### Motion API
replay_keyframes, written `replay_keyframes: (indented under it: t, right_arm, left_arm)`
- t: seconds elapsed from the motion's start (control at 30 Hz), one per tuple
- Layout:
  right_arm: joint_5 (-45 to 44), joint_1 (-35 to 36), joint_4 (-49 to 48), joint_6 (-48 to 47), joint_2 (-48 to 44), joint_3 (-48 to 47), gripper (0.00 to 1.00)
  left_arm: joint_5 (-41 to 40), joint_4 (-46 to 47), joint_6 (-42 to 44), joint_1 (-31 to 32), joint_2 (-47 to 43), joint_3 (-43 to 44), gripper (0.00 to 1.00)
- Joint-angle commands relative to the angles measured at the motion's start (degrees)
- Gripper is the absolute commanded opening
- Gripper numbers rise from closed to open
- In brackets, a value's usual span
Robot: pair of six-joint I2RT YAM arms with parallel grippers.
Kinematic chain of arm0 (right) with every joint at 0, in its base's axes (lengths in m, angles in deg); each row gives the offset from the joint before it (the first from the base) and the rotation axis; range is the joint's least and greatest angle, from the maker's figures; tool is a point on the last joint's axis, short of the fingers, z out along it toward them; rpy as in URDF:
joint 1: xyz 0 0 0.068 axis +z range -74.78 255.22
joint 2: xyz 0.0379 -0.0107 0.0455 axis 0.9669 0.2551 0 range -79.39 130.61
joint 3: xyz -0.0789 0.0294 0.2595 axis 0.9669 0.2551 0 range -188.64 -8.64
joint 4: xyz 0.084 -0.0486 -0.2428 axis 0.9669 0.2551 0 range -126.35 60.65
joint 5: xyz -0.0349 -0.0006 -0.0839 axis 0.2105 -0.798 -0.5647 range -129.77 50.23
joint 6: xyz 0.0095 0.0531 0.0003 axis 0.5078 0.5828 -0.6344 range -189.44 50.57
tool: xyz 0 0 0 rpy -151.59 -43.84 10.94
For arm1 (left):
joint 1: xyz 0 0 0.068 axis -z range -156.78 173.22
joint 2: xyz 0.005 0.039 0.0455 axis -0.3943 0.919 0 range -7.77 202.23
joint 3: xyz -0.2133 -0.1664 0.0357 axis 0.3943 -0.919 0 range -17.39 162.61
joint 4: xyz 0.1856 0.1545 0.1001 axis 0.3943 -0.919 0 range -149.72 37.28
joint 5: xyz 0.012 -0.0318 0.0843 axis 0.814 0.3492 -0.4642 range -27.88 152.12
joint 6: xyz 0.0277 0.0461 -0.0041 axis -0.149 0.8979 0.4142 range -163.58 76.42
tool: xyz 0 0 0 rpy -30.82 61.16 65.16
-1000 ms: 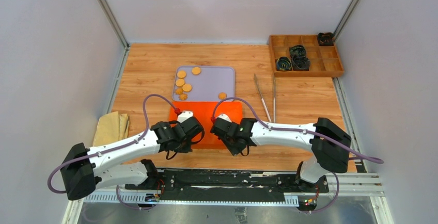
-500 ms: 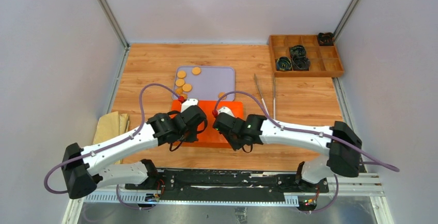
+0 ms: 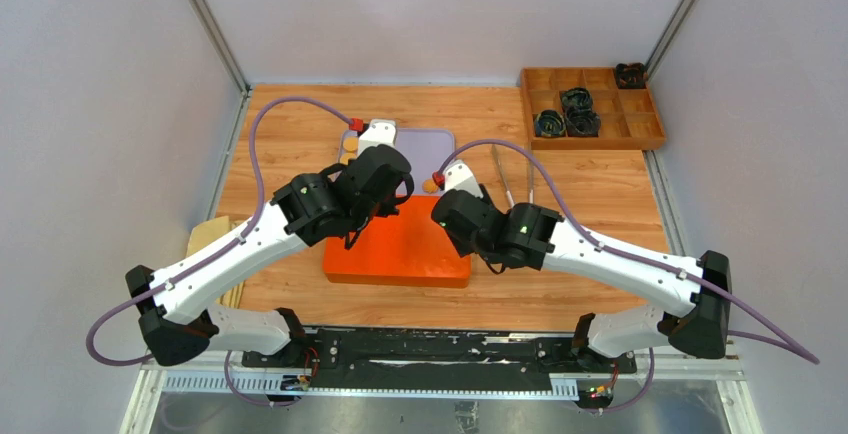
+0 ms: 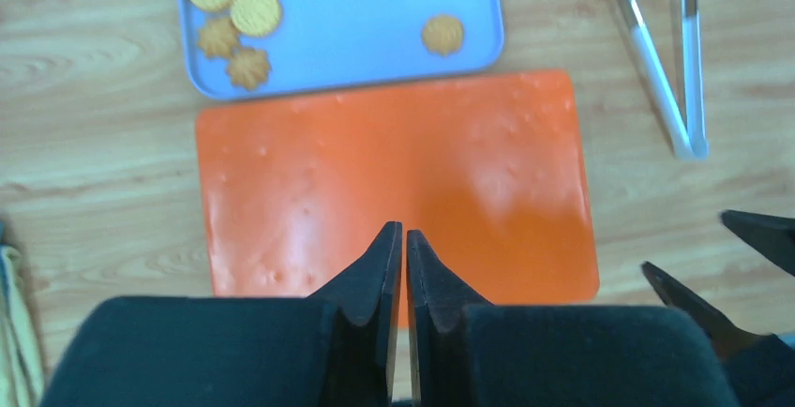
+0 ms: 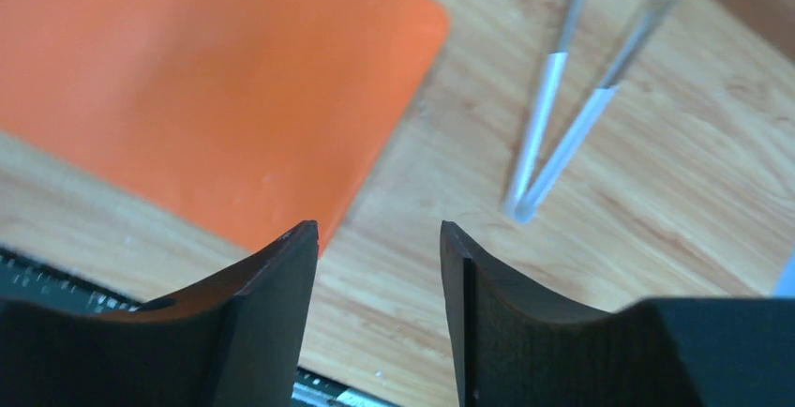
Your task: Pack the cookies
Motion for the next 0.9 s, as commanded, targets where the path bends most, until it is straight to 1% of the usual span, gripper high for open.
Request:
replay_keyframes:
  t: [0.0, 0.07, 0.17, 0.23, 0.37, 0.5, 0.57, 0.63, 0.67, 0.7, 0.77, 0.8, 0.87]
  right_arm:
    - [-11.41, -3.91, 2.02, -2.3, -3.4, -3.79, 0.59]
    - [-11.52, -7.21, 2.03, -3.19, -4.1, -4.72, 0.61]
    - [-11.17, -12.46, 1.41, -4.76, -5.01, -5.86, 0.61]
    - [-11.56, -15.71, 0.04, -6.42, -5.19, -6.15, 0.62]
    - [-12.34, -20.74, -2.33, -8.42, -3.42, -6.85, 0.64]
    - [-11.73, -25.9, -5.45, -11.16, 0.76, -9.52, 0.64]
    - [-10.3, -28.22, -6.45, -12.17, 3.17, -11.63, 0.64]
    - [-10.23, -29.47, -7.55, -13.79, 5.45, -13.53, 0.65]
    - [-10.76, -29.87, -8.16, -14.48, 6.47, -14.01, 0.65]
    - [-11.18, -30.24, -8.49, -15.01, 7.34, -14.61, 0.65]
    - [-11.75, -30.88, -9.75, -15.75, 8.6, -14.66, 0.66]
    - [-11.76, -31.24, -10.63, -16.07, 8.93, -14.26, 0.67]
    - [-11.26, -32.3, -12.67, -16.42, 9.19, -13.09, 0.71]
  left_arm:
    - [-11.87, -1.04, 5.78, 0.08, 3.47, 7.83, 0.13]
    - [-15.42, -0.92, 6.65, -1.37, 4.25, 11.07, 0.15]
    - [-18.3, -0.67, 6.84, -5.68, 4.73, 13.61, 0.17]
    - [-21.03, -0.6, 7.2, -8.8, 5.43, 15.08, 0.2]
    - [-22.27, 1.84, 10.67, -15.53, 8.02, 17.48, 0.24]
    - [-23.82, 7.22, 16.93, -17.56, 12.55, 20.28, 0.35]
    - [-23.88, 9.39, 20.52, -17.64, 15.26, 23.13, 0.44]
    - [-24.58, 10.94, 23.28, -17.92, 16.91, 24.15, 0.55]
    - [-23.75, 12.65, 24.48, -18.24, 16.71, 23.14, 0.63]
    - [-21.75, 14.68, 25.16, -19.22, 15.71, 21.16, 0.68]
    - [-15.04, 21.86, 25.39, -21.55, 11.23, 13.78, 0.75]
    - [-11.37, 26.26, 25.19, -23.02, 7.22, 8.58, 0.78]
    - [-7.06, 34.12, 24.87, -25.21, 1.62, -0.7, 0.81]
